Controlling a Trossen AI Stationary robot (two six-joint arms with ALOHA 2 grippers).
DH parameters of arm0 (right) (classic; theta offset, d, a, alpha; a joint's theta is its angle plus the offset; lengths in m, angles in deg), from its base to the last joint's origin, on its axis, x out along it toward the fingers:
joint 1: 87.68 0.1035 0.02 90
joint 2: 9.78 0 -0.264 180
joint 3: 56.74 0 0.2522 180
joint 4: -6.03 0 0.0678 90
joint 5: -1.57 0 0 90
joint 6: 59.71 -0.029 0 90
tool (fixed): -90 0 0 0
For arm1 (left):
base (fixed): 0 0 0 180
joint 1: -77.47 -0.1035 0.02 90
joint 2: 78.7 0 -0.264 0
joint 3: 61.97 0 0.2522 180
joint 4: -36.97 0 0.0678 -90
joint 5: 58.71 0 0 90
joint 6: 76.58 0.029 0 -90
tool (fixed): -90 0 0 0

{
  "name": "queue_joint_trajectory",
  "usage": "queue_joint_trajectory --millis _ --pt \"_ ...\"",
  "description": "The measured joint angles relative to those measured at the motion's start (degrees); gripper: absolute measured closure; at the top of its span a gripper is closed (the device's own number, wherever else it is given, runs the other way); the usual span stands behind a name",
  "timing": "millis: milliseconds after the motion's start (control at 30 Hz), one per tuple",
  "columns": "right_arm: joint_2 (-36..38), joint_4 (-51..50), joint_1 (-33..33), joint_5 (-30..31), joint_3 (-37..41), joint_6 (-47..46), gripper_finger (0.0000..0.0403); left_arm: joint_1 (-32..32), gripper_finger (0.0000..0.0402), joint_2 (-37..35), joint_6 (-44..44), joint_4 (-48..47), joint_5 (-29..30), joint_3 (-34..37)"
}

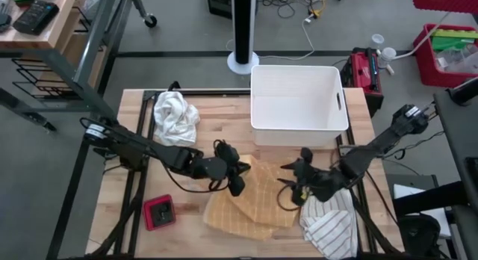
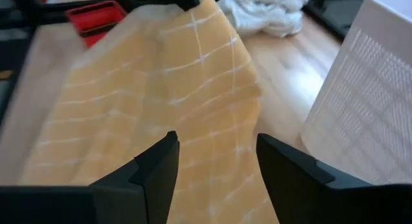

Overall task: Fold towel
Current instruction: Fold the yellow kitchen towel

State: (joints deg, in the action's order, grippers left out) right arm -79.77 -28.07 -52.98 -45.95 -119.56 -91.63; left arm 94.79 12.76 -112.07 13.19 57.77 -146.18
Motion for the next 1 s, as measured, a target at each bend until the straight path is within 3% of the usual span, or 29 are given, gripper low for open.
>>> queue_joint_trajectory --millis 267,467,600,733,900,1000 --pt "-9.1 21.1 -2.2 4.5 0.0 13.8 0.0161 0.5 0.0401 2.8 1.8 -0.1 0.0 -4.3" --pt "-11.7 22.9 -3.8 0.4 -2.7 15.9 0.0124 0.8 0.0401 4.0 3.0 1.9 -0.5 -4.8" --pt "-14.0 22.6 -5.1 -0.1 -5.1 16.5 0.0123 1.2 0.0401 4.2 5.4 7.4 -1.7 -4.6" --pt "-15.9 21.9 -5.3 3.2 -7.3 18.0 0.0194 1.9 0.0401 4.3 6.1 8.0 -2.0 -4.8" --pt "-16.0 17.4 -5.1 4.0 -9.9 20.5 0.0375 2.7 0.0399 3.8 6.1 7.9 -1.9 -4.8" --pt "-15.5 13.4 -4.6 4.1 -11.2 20.2 0.0389 3.0 0.0389 3.0 6.4 7.9 -1.9 -4.8"
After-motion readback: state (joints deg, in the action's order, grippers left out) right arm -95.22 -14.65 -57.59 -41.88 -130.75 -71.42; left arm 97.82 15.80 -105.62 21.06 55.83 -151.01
